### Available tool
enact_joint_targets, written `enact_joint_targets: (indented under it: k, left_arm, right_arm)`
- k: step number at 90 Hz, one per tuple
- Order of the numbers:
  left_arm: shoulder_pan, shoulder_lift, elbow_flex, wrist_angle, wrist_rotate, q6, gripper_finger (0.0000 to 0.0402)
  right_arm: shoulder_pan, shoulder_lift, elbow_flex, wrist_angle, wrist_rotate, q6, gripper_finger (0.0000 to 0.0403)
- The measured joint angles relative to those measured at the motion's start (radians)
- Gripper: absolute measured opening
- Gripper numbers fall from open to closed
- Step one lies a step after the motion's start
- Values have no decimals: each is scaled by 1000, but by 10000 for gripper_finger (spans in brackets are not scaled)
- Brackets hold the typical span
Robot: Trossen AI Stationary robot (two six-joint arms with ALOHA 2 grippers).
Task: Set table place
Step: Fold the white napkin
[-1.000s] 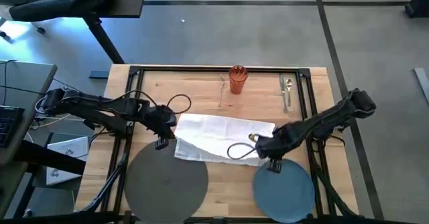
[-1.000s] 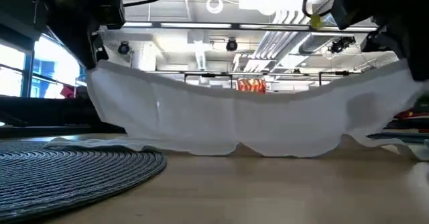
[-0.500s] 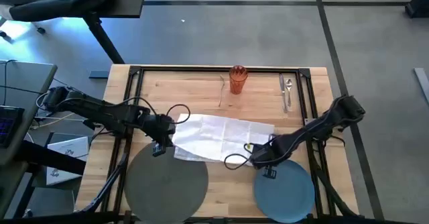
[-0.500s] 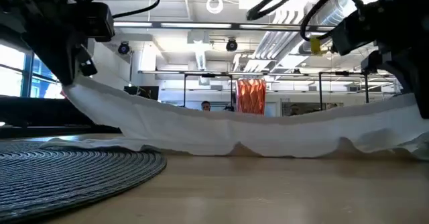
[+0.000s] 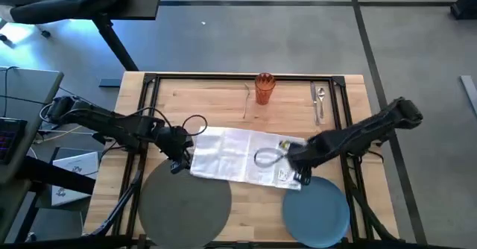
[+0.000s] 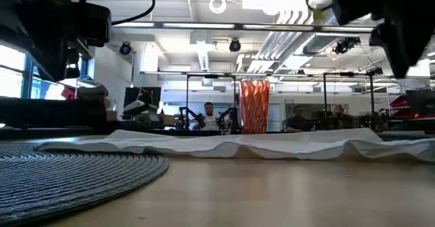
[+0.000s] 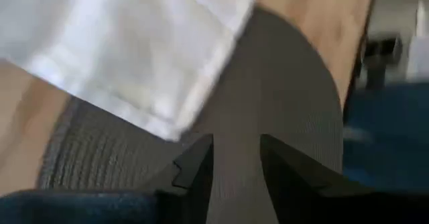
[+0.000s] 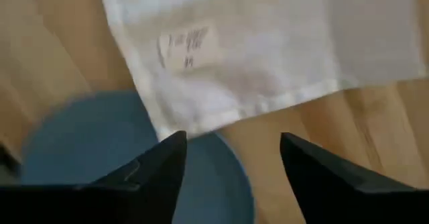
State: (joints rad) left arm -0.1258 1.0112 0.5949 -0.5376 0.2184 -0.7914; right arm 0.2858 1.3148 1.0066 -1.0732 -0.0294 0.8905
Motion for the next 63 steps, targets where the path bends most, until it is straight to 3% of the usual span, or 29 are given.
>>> enact_joint_targets:
  k: [12,31,49,55,63]
  left_arm:
    - [106,51,-2,117,-67,14,77]
    - [289,264,-28,330,-14,129,29]
    - [436,492,-13,361,-26,317,2]
    - [500,528,27,357,-59,400,1]
    - [584,540,99,298,-182,451,0]
  right_arm:
    - [-133,-78,-98,58,-8,20,201]
    - [-303,-71,-234,321,-93,-27,153]
    - [-348,-57,-255,451,-147,-27,117]
    - [-347,-57,-242,435,-149,-34,106]
    - [-339,-58,-210,401,-151,-61,94]
